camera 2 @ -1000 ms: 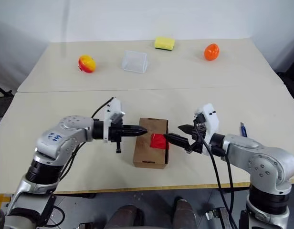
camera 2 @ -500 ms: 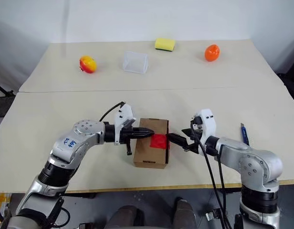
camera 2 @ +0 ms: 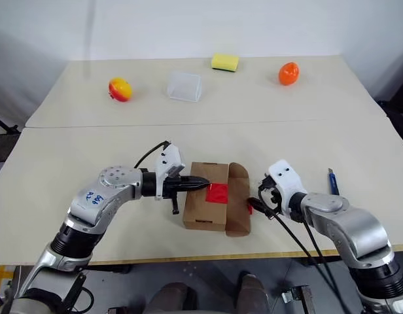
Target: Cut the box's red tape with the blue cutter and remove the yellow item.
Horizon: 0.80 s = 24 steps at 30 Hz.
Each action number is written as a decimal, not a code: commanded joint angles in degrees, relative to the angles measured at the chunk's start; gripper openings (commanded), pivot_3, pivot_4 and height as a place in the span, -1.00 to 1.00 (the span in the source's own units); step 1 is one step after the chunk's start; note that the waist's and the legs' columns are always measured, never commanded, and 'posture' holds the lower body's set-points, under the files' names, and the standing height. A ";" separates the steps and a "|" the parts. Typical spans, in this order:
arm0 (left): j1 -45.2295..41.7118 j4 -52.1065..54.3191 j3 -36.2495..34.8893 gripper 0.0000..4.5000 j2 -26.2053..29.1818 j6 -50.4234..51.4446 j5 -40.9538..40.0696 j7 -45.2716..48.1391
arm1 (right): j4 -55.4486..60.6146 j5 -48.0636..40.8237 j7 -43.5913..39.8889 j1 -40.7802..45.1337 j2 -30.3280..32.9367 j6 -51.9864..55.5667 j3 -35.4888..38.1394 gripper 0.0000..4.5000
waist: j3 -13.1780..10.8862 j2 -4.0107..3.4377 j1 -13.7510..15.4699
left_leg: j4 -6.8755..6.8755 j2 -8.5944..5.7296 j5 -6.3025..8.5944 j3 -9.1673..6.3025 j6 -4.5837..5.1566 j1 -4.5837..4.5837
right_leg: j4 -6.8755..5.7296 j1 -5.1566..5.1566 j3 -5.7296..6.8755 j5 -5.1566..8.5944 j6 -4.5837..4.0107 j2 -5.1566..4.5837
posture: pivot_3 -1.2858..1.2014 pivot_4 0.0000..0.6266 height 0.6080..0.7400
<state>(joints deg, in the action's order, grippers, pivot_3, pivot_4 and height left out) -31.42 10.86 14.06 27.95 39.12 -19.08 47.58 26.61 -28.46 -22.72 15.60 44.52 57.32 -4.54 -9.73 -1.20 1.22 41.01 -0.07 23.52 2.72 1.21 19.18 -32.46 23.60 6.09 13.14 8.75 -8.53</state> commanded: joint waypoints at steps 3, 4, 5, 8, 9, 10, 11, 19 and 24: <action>2.39 -1.08 1.85 -1.00 1.22 2.57 1.03 0.35 | 1.55 0.33 -1.52 1.15 -2.70 -1.47 1.25 0.97 | 0.00 0.01 -0.05 | 0.02 0.02 0.00 0.03 0.00 0.00 | 0.01 -0.01 0.00 0.00 0.00 0.00 | 0.03 -0.52 1.00; 2.37 -1.02 1.81 -1.00 1.24 2.68 1.02 0.32 | 1.00 -3.10 -1.20 2.05 -5.11 1.21 4.66 0.97 | 0.00 0.01 -0.05 | 0.03 0.02 0.00 0.03 0.00 0.00 | 0.00 -0.01 0.00 0.00 0.00 0.00 | 0.03 -0.52 1.00; 2.35 -0.91 1.81 -1.00 1.31 2.79 1.01 0.36 | -0.11 -7.61 -1.24 3.16 -7.53 5.09 8.84 0.97 | 0.00 0.01 -0.06 | 0.03 0.03 0.00 0.02 0.00 0.00 | 0.00 -0.01 0.00 0.00 0.00 0.00 | 0.03 -0.52 1.00; 2.36 -0.33 1.97 -1.00 1.63 3.20 0.93 0.62 | -3.93 -16.63 -4.05 5.38 -9.40 14.42 16.34 0.97 | 0.00 0.01 -0.02 | 0.06 0.06 0.00 -0.12 0.00 0.01 | -0.01 -0.01 0.00 0.00 0.00 0.00 | 0.03 -0.52 1.00; 2.39 -0.19 1.96 -1.00 1.76 3.23 0.94 0.68 | -5.03 -17.60 -4.70 5.90 -9.06 16.12 16.89 0.97 | 0.00 0.01 0.09 | 0.05 0.05 0.00 -0.17 0.00 0.01 | 0.00 -0.01 0.00 0.00 0.00 -0.01 | 0.03 -0.52 1.00; 2.43 -0.09 1.83 -1.00 1.92 3.30 0.89 0.77 | -6.41 -17.80 -5.11 6.52 -8.88 16.89 16.82 0.97 | 0.00 0.01 0.14 | 0.05 0.05 0.00 -0.23 0.00 0.02 | -0.01 -0.02 0.03 0.00 0.00 -0.01 | 0.03 -0.52 1.00; 2.47 -0.01 1.70 -1.00 2.07 3.36 0.85 0.85 | -7.81 -17.86 -5.53 7.15 -8.71 17.48 16.46 0.97 | 0.01 0.01 0.10 | 0.04 0.05 0.00 -0.25 0.01 0.04 | 0.00 -0.02 0.05 0.01 -0.02 -0.01 | 0.03 -0.52 1.00; 2.75 0.64 1.35 -1.00 2.22 3.40 0.78 0.68 | -18.17 -15.81 -10.62 11.77 -9.59 16.66 9.75 0.97 | 0.02 0.02 -0.34 | 0.02 0.04 0.01 -0.17 0.01 0.00 | -0.01 -0.01 0.03 0.02 -0.05 0.00 | 0.03 -0.52 1.00; 3.31 1.33 1.19 -1.00 2.30 3.35 0.54 0.89 | -20.34 -19.42 -13.13 14.62 -12.35 21.56 9.91 0.71 | 0.02 0.02 -0.67 | 0.02 0.06 0.00 -0.23 0.00 0.00 | -0.08 0.01 0.03 0.02 -0.05 0.00 | 0.03 -0.52 1.00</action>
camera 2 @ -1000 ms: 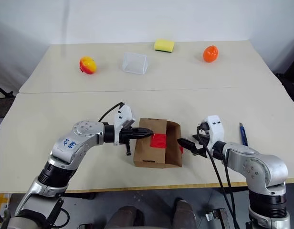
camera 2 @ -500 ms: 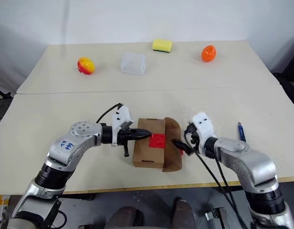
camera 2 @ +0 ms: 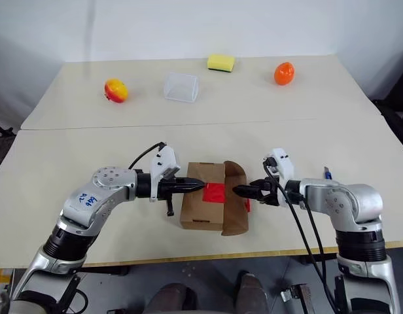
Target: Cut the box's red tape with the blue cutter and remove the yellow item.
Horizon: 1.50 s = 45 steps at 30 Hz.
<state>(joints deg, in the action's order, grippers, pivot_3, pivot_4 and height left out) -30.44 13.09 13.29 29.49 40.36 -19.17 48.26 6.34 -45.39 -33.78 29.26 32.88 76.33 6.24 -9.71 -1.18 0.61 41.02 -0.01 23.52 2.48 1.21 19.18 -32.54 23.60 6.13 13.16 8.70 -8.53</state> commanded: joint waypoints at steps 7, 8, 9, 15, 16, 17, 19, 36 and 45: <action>3.09 0.08 2.01 -1.00 1.06 1.30 0.50 0.84 | -7.91 -0.73 -4.44 5.71 -2.24 4.00 -4.34 -0.39 | 0.00 0.00 -0.67 | -0.01 -0.03 0.00 -0.02 0.00 0.03 | 0.02 0.02 0.01 0.00 0.00 -0.01 | 0.03 -0.52 1.00; 3.18 0.18 1.93 -1.00 1.10 1.22 0.47 0.90 | -9.34 -0.27 -4.50 6.32 -2.38 3.87 -4.57 -0.53 | 0.00 0.00 -0.69 | -0.02 -0.03 0.00 -0.01 0.00 0.03 | 0.02 0.02 0.01 0.00 0.00 -0.01 | 0.03 -0.52 1.00; 3.42 0.35 1.91 -1.00 1.17 0.96 0.52 0.96 | -10.85 0.58 -4.09 6.86 -2.59 3.70 -4.81 -0.69 | 0.00 0.00 -0.70 | -0.02 -0.03 0.00 -0.01 0.00 0.03 | 0.02 0.02 0.02 0.00 0.00 -0.01 | 0.03 -0.52 1.00; 4.91 0.88 1.27 -1.00 2.09 -0.91 0.39 2.37 | -18.86 3.12 -4.67 12.06 -3.26 4.22 -5.93 -0.83 | 0.00 -0.01 -0.85 | -0.01 -0.01 -0.01 0.02 -0.03 0.01 | 0.01 0.02 0.02 0.00 0.01 -0.01 | 0.03 -0.52 1.00; 5.02 0.56 1.15 -1.00 2.18 -1.34 0.51 2.59 | -19.24 3.23 -4.81 12.58 -3.16 4.50 -5.79 -0.94 | 0.01 -0.01 -0.85 | -0.01 -0.01 -0.01 0.02 -0.04 0.01 | 0.01 0.02 0.02 0.00 0.01 0.00 | 0.03 -0.52 1.00; 5.06 0.36 1.22 -1.00 2.14 -1.93 0.77 2.70 | -19.29 3.32 -4.72 12.90 -2.77 4.78 -5.26 -0.97 | 0.00 -0.01 -0.83 | 0.00 0.00 -0.02 0.02 -0.04 0.01 | -0.01 0.01 0.02 0.00 0.01 0.00 | 0.03 -0.52 1.00; 4.69 -0.40 0.88 -1.00 1.28 -2.39 0.57 2.49 | -18.31 2.75 -4.76 13.78 -1.43 6.47 -3.64 -0.97 | 0.00 -0.01 -0.60 | 0.04 -0.02 -0.02 0.02 -0.04 0.04 | 0.00 0.01 0.02 0.00 0.00 -0.01 | 0.03 -0.52 1.00; -2.56 -18.62 9.24 -1.00 -21.01 -17.84 5.41 -0.05 | -4.58 -26.55 9.30 13.08 23.82 16.17 9.32 -0.97 | -0.10 -0.11 1.44 | 0.06 -0.17 -0.01 -0.03 0.01 0.57 | 0.47 0.06 0.26 -0.06 0.11 -0.09 | 0.03 -0.52 1.00; 2.24 -18.79 7.65 -1.00 -20.92 -20.43 7.60 -1.68 | -8.93 -33.56 17.78 20.76 27.01 16.17 -0.04 -0.97 | -0.11 -0.10 0.76 | 0.04 -0.03 -0.01 0.07 0.05 0.69 | 0.52 0.27 0.29 -0.08 0.14 -0.04 | 0.03 -0.52 1.00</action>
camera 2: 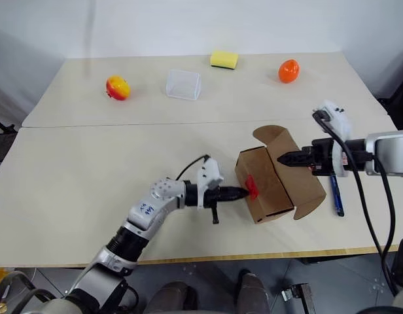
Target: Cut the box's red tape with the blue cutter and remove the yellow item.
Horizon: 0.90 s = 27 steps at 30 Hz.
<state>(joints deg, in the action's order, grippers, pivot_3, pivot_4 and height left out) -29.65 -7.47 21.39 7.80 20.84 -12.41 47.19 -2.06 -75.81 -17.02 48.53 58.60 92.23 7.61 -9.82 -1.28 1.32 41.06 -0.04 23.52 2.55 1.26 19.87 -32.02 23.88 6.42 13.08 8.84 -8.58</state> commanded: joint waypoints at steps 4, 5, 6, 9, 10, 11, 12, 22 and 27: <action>4.05 5.25 -3.34 -1.00 2.26 0.78 -0.03 -2.83 | -1.82 -2.89 2.10 2.50 0.56 0.27 -4.40 -0.97 | 0.00 0.00 0.31 | 0.21 -0.03 0.00 -0.12 0.00 0.44 | -0.01 0.26 0.06 -0.02 -0.03 -0.02 | 0.03 -0.52 1.00; 4.21 5.80 -3.56 -1.00 2.21 1.16 -0.11 -3.23 | -2.16 -2.43 1.91 2.53 0.77 0.27 -4.69 -0.97 | 0.00 0.00 0.35 | 0.20 -0.04 0.00 -0.13 0.00 0.46 | -0.01 0.28 0.06 -0.03 -0.03 -0.04 | 0.03 -0.52 1.00; 4.43 6.63 -4.04 -1.00 2.74 1.64 -0.51 -2.97 | -2.36 -1.54 1.61 2.63 0.94 0.27 -5.07 -0.97 | 0.00 0.00 0.36 | 0.20 -0.05 0.00 -0.14 0.00 0.47 | -0.01 0.28 0.08 -0.03 -0.02 -0.04 | 0.03 -0.52 1.00; 4.67 9.56 -4.88 -1.00 5.10 4.50 -2.45 -0.56 | -2.07 1.72 0.70 2.80 1.56 0.27 -5.77 -0.97 | 0.00 0.00 0.26 | 0.19 -0.04 0.00 -0.14 0.00 0.48 | -0.01 0.28 0.13 -0.03 -0.02 -0.03 | 0.03 -0.52 1.00; 4.40 12.02 -4.88 -1.00 8.12 7.38 -4.44 3.06 | -1.65 3.10 0.08 2.81 1.85 0.27 -5.96 -0.97 | 0.00 0.00 0.23 | 0.19 -0.03 0.00 -0.14 0.00 0.48 | -0.01 0.28 0.14 -0.03 -0.02 -0.03 | 0.03 -0.52 1.00; 3.82 15.60 -5.62 -1.00 11.92 11.21 -8.14 7.82 | -1.44 3.87 -0.33 2.89 2.02 0.27 -5.90 -0.97 | -0.01 0.03 0.14 | 0.19 -0.03 0.00 -0.14 0.00 0.47 | -0.01 0.28 0.15 -0.03 -0.02 -0.02 | 0.03 -0.52 1.00; 3.39 18.18 -6.18 -1.00 14.60 14.00 -10.86 11.10 | -1.29 4.53 -0.78 2.96 2.10 0.27 -5.84 -0.97 | -0.03 0.05 0.09 | 0.19 0.00 0.00 -0.12 0.00 0.48 | -0.06 0.32 0.15 -0.03 -0.02 0.00 | 0.03 -0.52 1.00; -10.17 7.60 -2.80 -1.00 1.96 4.38 -4.44 2.39 | 3.32 10.94 -4.91 2.67 1.05 0.27 -4.70 -0.97 | -0.08 0.00 1.02 | 0.35 -0.10 0.00 -0.07 0.00 0.74 | -0.12 0.53 0.14 -0.12 0.14 -0.05 | 0.03 -0.52 1.00; -12.76 2.60 1.16 -1.00 2.36 0.61 0.69 3.82 | 3.95 11.91 -4.74 2.08 0.03 0.27 -3.46 -0.97 | -0.08 -0.01 0.34 | 0.16 -0.06 -0.01 0.01 -0.02 0.66 | -0.12 0.59 0.18 -0.12 0.13 0.00 | 0.03 -0.52 1.00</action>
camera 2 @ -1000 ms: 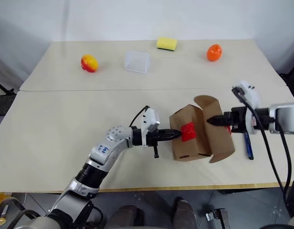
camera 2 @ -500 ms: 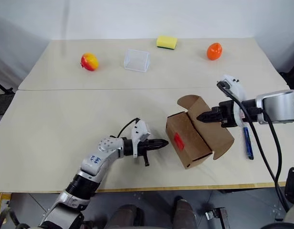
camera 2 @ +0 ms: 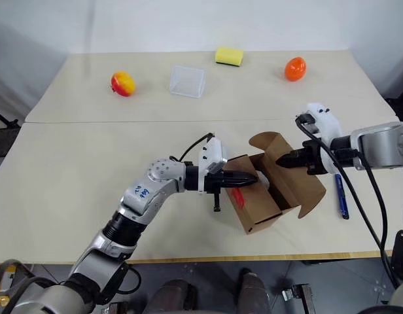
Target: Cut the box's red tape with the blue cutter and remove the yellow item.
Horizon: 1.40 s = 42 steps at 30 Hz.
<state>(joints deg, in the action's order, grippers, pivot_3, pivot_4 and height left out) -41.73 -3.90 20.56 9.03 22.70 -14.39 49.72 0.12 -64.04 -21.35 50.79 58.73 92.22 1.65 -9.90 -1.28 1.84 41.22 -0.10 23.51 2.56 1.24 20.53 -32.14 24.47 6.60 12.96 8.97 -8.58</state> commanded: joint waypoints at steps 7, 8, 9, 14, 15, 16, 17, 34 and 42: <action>4.06 4.50 2.18 -1.00 8.74 7.13 0.76 5.84 | 3.22 3.32 -3.21 -4.39 3.74 -0.33 5.45 -0.97 | 0.03 -0.04 -0.41 | -0.01 0.04 0.00 0.02 0.00 -0.07 | -0.02 -0.02 -0.01 0.00 0.00 -0.01 | 0.03 -0.52 1.00; 5.48 5.09 1.97 -1.00 10.54 8.04 0.77 6.35 | 2.88 3.99 -4.31 -5.30 5.20 -0.30 6.03 -0.97 | 0.02 -0.04 -0.34 | -0.01 0.04 0.00 0.03 0.00 -0.09 | -0.03 -0.03 -0.01 0.00 0.00 -0.01 | 0.03 -0.52 1.00; 6.50 5.62 1.80 -1.00 11.88 8.61 0.78 6.74 | 2.74 4.49 -5.20 -5.90 6.11 -0.23 6.44 -0.97 | 0.03 -0.05 -0.25 | 0.00 0.04 0.00 0.01 0.00 -0.09 | -0.03 -0.04 -0.01 0.00 0.00 -0.01 | 0.03 -0.52 1.00; 9.93 9.02 -0.31 -1.00 14.72 10.39 -0.72 6.02 | 3.84 5.46 -8.89 -9.05 7.84 -0.28 7.12 -0.97 | 0.04 -0.07 0.26 | 0.25 0.01 0.00 -0.07 0.01 -0.12 | -0.01 -0.25 -0.03 -0.01 -0.01 -0.04 | 0.03 -0.52 1.00; 10.31 9.66 -0.69 -1.00 14.89 10.80 -1.08 5.86 | 4.12 5.77 -9.11 -9.45 7.53 -0.25 7.31 -0.97 | 0.04 -0.07 0.40 | 0.30 0.01 0.00 -0.09 0.01 -0.13 | 0.02 -0.33 -0.03 -0.01 -0.02 -0.04 | 0.03 -0.52 1.00; 10.61 10.28 -1.04 -1.00 14.84 11.23 -1.27 5.41 | 4.37 6.23 -9.04 -10.01 6.76 -0.37 7.61 -0.97 | 0.04 -0.06 0.41 | 0.32 -0.01 0.00 -0.08 0.02 -0.16 | 0.05 -0.36 -0.06 -0.02 -0.04 -0.05 | 0.03 -0.52 1.00; 10.84 10.75 -1.30 -1.00 14.79 11.43 -1.28 4.97 | 4.83 6.72 -8.84 -10.56 5.90 -0.49 7.85 -0.97 | 0.03 -0.04 0.37 | 0.32 -0.02 0.00 -0.06 0.03 -0.15 | 0.05 -0.36 -0.08 -0.03 -0.04 -0.05 | 0.03 -0.52 1.00; 15.24 14.56 -13.46 -0.34 20.25 20.61 -7.17 2.11 | 17.41 20.86 -20.06 -33.86 4.10 -28.07 16.07 -0.09 | 0.00 -0.01 -0.18 | 0.08 0.00 -0.01 -0.14 0.01 -0.19 | 0.04 -0.33 0.05 -0.04 -0.01 -0.02 | 0.03 -0.52 1.00; 25.39 9.04 -30.27 0.78 36.15 14.38 -15.74 17.77 | 10.87 24.84 -49.78 -49.31 1.62 -63.36 36.03 1.00 | -0.04 0.06 -0.65 | 0.03 0.10 -0.03 0.18 -0.05 -0.40 | 0.04 -0.33 -0.01 -0.04 -0.02 0.02 | 0.03 -0.52 1.00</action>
<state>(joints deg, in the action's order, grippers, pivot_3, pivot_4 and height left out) -17.94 8.28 -4.74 41.49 38.49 -30.14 65.07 11.73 -39.29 -64.09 3.42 61.16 36.29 32.15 -9.94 -1.23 1.19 41.20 0.01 23.43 2.73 1.11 20.09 -32.12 24.14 6.60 12.92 8.92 -8.52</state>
